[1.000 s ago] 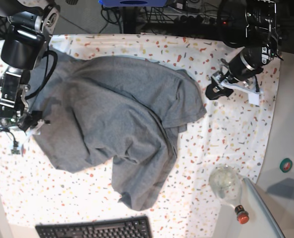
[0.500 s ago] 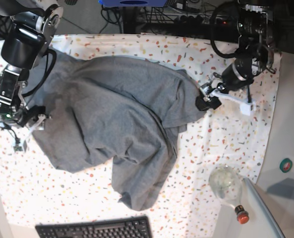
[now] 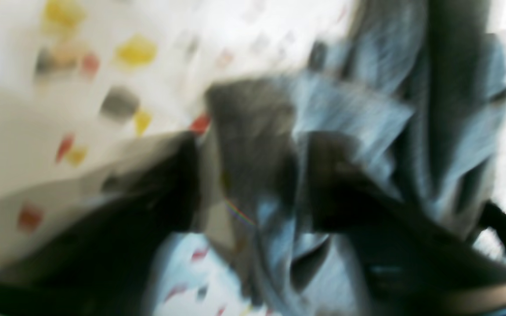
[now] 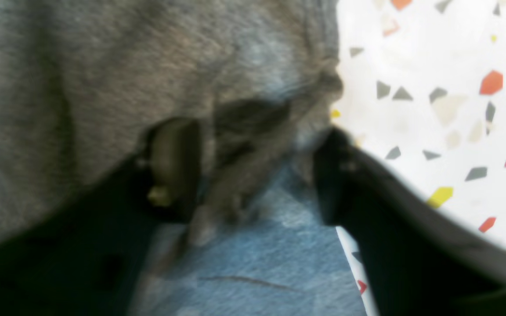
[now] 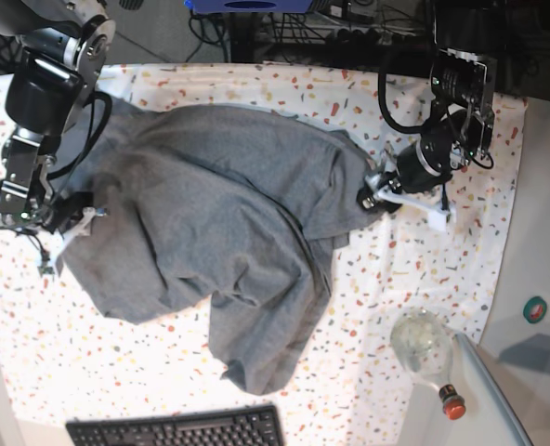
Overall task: Layout the t-shirt on the table in an organized manner, then fold the t-shirt properly
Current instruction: 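Regrasp the shirt edge with both grippers and pull it taut, then lift the shirt with both grippers and swing it across the table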
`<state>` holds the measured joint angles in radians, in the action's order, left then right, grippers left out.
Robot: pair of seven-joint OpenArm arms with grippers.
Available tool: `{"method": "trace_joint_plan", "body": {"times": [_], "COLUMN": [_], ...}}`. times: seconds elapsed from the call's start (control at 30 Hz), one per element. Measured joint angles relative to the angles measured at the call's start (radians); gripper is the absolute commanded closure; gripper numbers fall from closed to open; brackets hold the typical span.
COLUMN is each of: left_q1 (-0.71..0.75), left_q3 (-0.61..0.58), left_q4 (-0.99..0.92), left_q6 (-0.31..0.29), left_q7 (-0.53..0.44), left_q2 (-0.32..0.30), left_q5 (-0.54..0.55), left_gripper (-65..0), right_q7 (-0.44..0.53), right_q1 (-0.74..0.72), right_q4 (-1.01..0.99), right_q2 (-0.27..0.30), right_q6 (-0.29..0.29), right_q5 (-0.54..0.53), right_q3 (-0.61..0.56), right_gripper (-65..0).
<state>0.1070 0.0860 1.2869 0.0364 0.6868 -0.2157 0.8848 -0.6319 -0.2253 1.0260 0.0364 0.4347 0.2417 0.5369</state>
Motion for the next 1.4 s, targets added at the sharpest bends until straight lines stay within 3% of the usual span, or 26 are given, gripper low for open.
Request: {"method": "trace_joint_plan", "body": {"times": [0.03, 0.2, 0.33, 0.47, 0.67, 0.83, 1.03, 1.17, 1.23, 1.33, 1.4], "left_q1": [0.020, 0.085, 0.117, 0.158, 0.173, 0.218, 0.336, 0.392, 0.394, 0.389, 0.360], "left_q3": [-0.003, 0.005, 0.090, 0.143, 0.148, 0.150, 0.158, 0.275, 0.352, 0.436, 0.452], "left_q4": [0.016, 0.135, 0.214, 0.216, 0.185, 0.231, 0.476, 0.658, 0.689, 0.671, 0.669], "left_q6": [0.000, 0.009, -0.011, 0.008, -0.002, 0.001, 0.006, -0.008, -0.012, -0.010, -0.008], "left_q7": [0.011, 0.017, 0.011, 0.020, 0.019, 0.022, 0.025, 0.030, 0.020, 0.059, 0.064], "left_q2": [-0.002, -0.042, -0.025, -0.026, -0.023, -0.031, -0.031, 0.009, 0.043, 0.081, 0.074], "left_q5": [0.003, -0.010, 0.006, -0.005, 0.004, 0.000, -0.003, 0.006, 0.026, 0.142, 0.214], "left_gripper": [-2.0, -4.8, -4.8, 0.0, 0.0, 0.0, 0.0, 0.0, 0.0, 0.0, 0.0], "right_q7": [0.008, -0.019, -0.034, -0.026, -0.032, -0.030, -0.040, -0.034, -0.032, -0.039, -0.036], "right_q1": [0.010, 0.091, 0.199, 0.273, 0.356, 0.394, 0.478, 0.529, 0.548, 0.554, 0.550], "right_q4": [0.006, 0.117, 0.269, 0.404, 0.502, 0.611, 0.768, 0.885, 0.898, 0.902, 0.905], "right_q2": [-0.001, -0.002, -0.016, -0.032, -0.042, -0.093, -0.143, -0.182, -0.186, -0.190, -0.190], "right_q6": [0.003, 0.007, 0.004, 0.003, 0.004, 0.008, 0.008, 0.013, 0.013, 0.022, 0.029], "right_q5": [-0.010, 0.014, 0.022, 0.016, 0.020, 0.006, 0.020, 0.006, 0.000, -0.025, -0.151], "right_q3": [0.000, -0.001, 0.001, -0.001, 0.002, 0.089, 0.142, 0.185, 0.211, 0.270, 0.341], "right_gripper": [0.0, 0.0, 0.0, 0.0, 0.0, 0.0, 0.0, 0.0, 0.0, 0.0, 0.0]}}
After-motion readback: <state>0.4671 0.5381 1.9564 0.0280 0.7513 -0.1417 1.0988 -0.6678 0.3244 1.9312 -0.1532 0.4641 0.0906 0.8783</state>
